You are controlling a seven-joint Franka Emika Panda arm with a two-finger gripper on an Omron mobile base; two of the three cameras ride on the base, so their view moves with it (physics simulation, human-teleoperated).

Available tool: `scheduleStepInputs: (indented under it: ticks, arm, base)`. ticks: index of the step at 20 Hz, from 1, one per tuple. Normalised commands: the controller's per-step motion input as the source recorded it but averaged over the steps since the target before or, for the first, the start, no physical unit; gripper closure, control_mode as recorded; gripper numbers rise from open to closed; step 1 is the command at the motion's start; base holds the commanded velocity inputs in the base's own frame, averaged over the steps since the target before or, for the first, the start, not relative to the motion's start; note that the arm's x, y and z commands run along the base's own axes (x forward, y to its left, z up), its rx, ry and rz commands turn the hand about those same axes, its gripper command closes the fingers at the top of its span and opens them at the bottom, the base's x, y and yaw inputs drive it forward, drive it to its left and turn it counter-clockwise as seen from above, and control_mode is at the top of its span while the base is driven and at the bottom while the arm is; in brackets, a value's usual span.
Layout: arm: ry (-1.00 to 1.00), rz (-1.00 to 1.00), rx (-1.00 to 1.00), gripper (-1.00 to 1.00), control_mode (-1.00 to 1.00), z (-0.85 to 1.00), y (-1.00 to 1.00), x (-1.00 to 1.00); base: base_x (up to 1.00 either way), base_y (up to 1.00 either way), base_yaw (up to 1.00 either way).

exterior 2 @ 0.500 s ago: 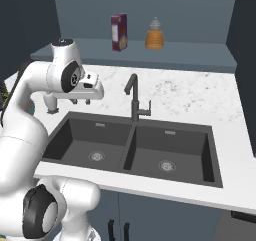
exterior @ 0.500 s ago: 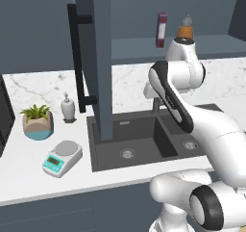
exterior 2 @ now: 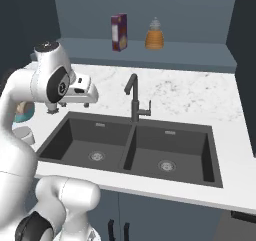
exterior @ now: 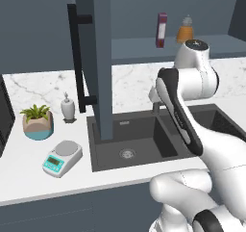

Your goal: Pick the cereal and place it on the digital scale for weighing, and close the cabinet.

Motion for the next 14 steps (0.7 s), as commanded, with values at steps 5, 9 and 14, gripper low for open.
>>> scheduleStepInputs:
  ticks: [5, 9, 14]
  arm:
    - [-0.25, -0.15, 0.0, -1.0, -1.0, 0.64, -0.03, -0.53]
    - [-0.2, -0.12, 0.0, -1.0, -1.0, 0.55, -0.01, -0.35]
    - [-0.2, -0.04, 0.0, -1.0, -1.0, 0.67, -0.1, -0.14]
  base:
    - [0.0, 0.0, 0.0]
    - [0.0, 0.0, 0.0]
    - [0.0, 0.0, 0.0]
